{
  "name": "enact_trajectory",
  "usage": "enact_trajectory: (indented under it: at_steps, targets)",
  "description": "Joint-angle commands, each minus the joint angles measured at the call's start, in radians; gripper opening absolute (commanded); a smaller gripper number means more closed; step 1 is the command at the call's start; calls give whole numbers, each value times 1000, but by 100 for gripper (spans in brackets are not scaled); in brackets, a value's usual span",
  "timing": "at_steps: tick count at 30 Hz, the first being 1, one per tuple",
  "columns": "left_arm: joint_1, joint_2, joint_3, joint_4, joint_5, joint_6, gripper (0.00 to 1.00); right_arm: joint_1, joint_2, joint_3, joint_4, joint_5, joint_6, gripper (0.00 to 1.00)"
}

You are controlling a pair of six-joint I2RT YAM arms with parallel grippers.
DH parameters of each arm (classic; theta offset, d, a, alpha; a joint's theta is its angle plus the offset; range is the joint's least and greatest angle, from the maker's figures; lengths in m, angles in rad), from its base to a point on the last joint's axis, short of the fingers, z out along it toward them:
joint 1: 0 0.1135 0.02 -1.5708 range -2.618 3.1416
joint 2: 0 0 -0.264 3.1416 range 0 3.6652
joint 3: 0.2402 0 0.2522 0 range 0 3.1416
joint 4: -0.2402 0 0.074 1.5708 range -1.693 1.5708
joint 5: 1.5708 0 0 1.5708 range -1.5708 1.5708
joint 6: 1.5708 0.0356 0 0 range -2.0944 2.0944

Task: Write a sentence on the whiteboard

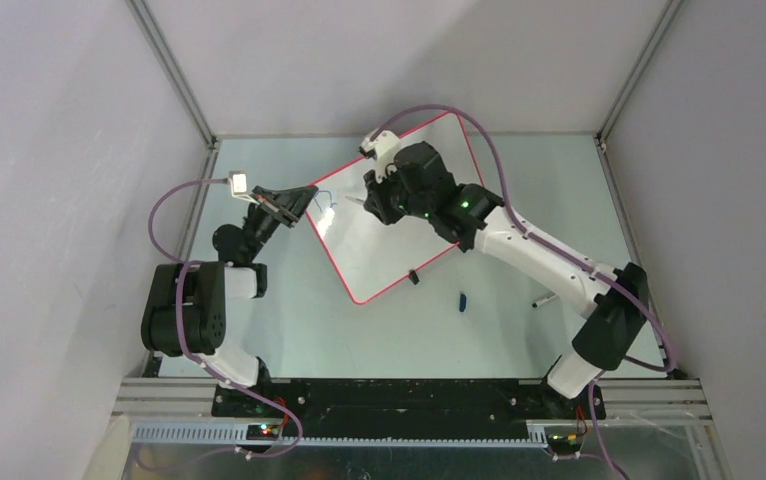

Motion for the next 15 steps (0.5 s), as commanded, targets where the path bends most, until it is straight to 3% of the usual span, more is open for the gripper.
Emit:
enact_trajectory:
  at_steps: [1, 8, 15]
  targets:
    - [-26, -16, -19, 24, 48, 109, 1, -23, -54, 61, -61, -63, 65, 0]
    - [-26, -19, -18, 23, 47, 116, 1, -24, -36, 166, -158, -26, 51, 0]
    - [-25, -21, -16, 22, 49, 121, 1, -11, 78, 410, -404, 5, 22, 0]
